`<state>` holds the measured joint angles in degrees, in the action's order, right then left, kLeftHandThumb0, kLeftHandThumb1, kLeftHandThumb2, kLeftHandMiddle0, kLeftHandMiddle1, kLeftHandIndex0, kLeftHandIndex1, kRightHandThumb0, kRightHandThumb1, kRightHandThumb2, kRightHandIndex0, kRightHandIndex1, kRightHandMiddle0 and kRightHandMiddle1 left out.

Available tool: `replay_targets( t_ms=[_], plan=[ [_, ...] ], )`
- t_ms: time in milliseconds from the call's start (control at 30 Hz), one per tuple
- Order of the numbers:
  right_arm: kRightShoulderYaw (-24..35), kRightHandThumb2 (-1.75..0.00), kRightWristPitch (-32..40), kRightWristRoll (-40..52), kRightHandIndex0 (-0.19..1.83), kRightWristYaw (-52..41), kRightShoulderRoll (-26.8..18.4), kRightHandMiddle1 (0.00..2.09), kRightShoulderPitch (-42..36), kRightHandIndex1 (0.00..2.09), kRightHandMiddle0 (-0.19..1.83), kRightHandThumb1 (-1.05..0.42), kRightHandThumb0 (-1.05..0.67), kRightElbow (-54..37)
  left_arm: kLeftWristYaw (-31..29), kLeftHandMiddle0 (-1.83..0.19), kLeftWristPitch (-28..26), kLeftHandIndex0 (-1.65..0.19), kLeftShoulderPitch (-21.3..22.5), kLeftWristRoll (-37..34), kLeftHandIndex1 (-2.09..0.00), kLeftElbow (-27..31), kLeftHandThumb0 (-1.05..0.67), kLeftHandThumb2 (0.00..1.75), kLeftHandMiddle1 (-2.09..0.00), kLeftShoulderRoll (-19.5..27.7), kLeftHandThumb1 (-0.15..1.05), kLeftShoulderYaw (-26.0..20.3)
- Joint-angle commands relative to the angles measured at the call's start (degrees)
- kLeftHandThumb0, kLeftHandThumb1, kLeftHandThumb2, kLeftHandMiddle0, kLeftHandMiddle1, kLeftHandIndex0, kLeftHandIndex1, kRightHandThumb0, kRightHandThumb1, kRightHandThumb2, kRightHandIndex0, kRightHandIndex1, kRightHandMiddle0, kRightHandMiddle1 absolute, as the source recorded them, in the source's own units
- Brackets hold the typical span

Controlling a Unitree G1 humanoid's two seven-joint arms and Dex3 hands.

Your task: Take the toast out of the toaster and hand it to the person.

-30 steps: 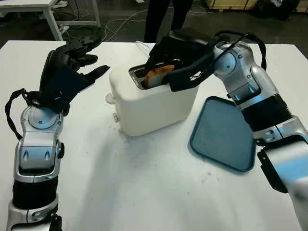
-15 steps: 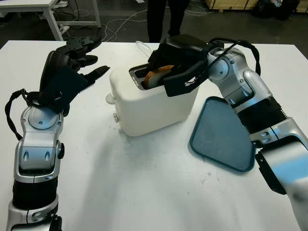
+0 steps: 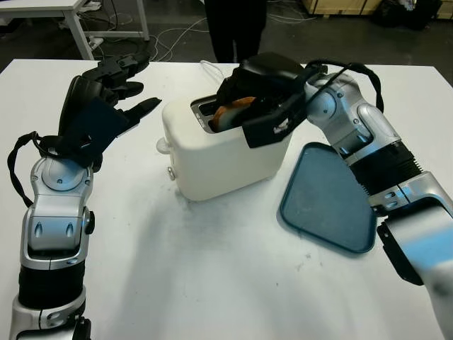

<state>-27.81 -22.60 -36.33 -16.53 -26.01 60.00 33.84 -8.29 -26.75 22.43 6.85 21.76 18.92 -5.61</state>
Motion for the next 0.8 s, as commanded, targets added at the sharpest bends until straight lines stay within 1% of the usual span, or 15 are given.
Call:
replay_targets(
  t_ms=[0,67,133,267,433,767],
  plan=[
    [-1.6,-0.15,-4.0,-2.1,1.17,2.0,-0.3,1.58,-2.1,1.73,1.0,-0.91,-0.61,2.6,0.2,-0.41,0.1,-0.59,-0.2,0.1,-0.02,0.3,-0.37,0.09,-0.54,0.2,0.92,0.0],
    [-1.4,-0.23,-4.6,-2.8,1.19,4.1,-0.2,1.7,-1.5,1.74,0.96,-0.92,-0.6,3.5,0.2,-0.41,0.2,-0.59,0.0,0.0,-0.02,0.1,-0.37,0.09,-0.54,0.1,0.92,0.0],
    [-1.0,-0.24,-4.4,-3.1,1.19,5.2,-0.2,1.74,-0.8,1.74,0.93,-0.92,-0.57,3.4,0.3,-0.42,0.5,-0.6,0.1,0.0,-0.02,-0.2,-0.37,0.08,-0.55,0.0,0.92,0.0],
    [0.5,-0.27,-3.1,-2.2,1.15,4.6,-0.1,1.74,0.8,1.75,0.87,-0.92,-0.55,3.0,0.1,-0.42,1.1,-0.6,0.2,-0.4,-0.03,-0.7,-0.37,0.08,-0.56,0.0,0.92,-0.1],
    [3.3,-0.25,-2.0,-1.3,1.09,7.0,0.7,1.74,3.7,1.75,0.83,-0.92,-0.54,5.3,0.0,-0.41,2.0,-0.6,0.3,-0.6,-0.03,-1.3,-0.38,0.07,-0.58,0.2,0.92,-0.2],
    [7.4,-0.32,0.2,-1.9,1.12,11.4,0.6,1.75,8.7,1.75,0.84,-0.92,-0.53,8.4,-0.1,-0.39,1.7,-0.6,0.4,-0.7,-0.02,-1.2,-0.38,0.07,-0.6,0.2,0.92,-0.2]
  ],
)
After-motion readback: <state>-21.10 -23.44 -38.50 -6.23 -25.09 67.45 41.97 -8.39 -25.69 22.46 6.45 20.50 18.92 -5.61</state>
